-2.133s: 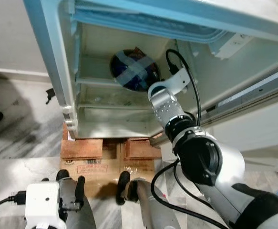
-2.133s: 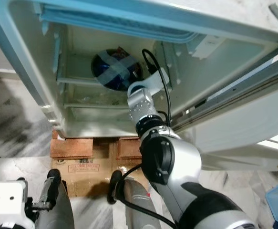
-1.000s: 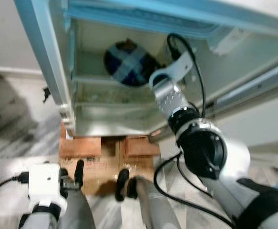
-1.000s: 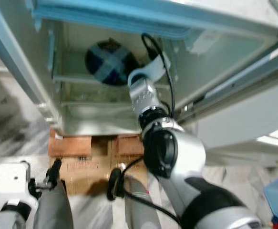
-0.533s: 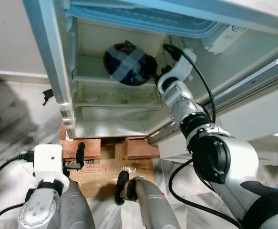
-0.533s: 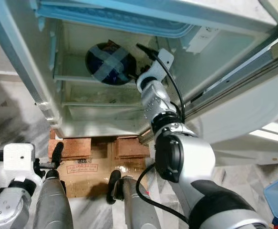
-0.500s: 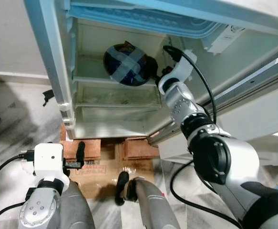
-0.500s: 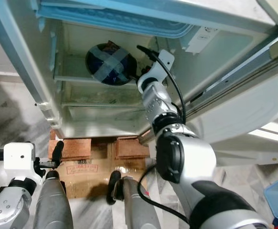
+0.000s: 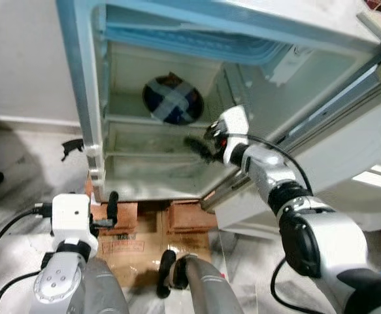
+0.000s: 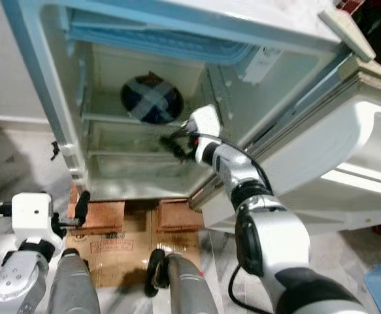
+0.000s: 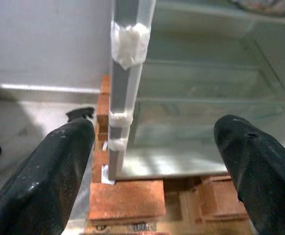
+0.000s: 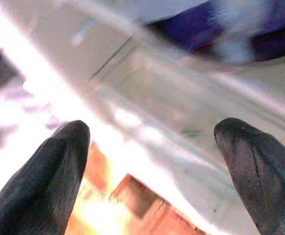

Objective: Restocking fridge

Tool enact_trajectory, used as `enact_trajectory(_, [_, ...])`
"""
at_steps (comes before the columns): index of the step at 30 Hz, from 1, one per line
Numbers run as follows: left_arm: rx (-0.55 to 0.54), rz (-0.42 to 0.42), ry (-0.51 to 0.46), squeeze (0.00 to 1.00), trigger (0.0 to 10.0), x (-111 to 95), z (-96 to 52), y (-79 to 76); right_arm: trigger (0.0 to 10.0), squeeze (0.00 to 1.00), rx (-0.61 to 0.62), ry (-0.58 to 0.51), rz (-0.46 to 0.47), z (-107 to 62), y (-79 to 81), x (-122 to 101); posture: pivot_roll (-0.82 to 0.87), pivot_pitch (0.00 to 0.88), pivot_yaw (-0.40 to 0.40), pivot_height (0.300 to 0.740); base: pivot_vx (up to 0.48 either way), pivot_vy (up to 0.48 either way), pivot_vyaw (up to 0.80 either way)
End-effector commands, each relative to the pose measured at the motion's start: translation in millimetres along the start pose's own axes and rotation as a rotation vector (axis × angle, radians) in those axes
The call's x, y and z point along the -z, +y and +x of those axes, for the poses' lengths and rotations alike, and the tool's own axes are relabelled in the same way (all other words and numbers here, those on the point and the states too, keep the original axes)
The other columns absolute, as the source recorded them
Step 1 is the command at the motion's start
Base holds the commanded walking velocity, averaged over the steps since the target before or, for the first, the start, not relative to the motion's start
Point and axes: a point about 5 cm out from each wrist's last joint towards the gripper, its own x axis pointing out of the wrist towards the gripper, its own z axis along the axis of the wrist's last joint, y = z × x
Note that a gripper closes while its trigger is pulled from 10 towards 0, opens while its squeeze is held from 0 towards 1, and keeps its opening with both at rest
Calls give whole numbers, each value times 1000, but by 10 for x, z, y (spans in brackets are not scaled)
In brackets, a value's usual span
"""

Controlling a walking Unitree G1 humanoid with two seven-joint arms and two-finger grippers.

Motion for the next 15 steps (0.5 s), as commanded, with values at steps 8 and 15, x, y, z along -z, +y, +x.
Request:
enact_trajectory(8, [-23,-6,31,0,10000,77,-164,-3,10000,0,-179,58,-201,206,324,-59,324,201,-313,740,0,0,0])
enact_trajectory(15, [-40,-22,65,0,10000,130,-348,-56,10000,0,-224,107,-389,309,441,-181,327,250,-345,740,0,0,0])
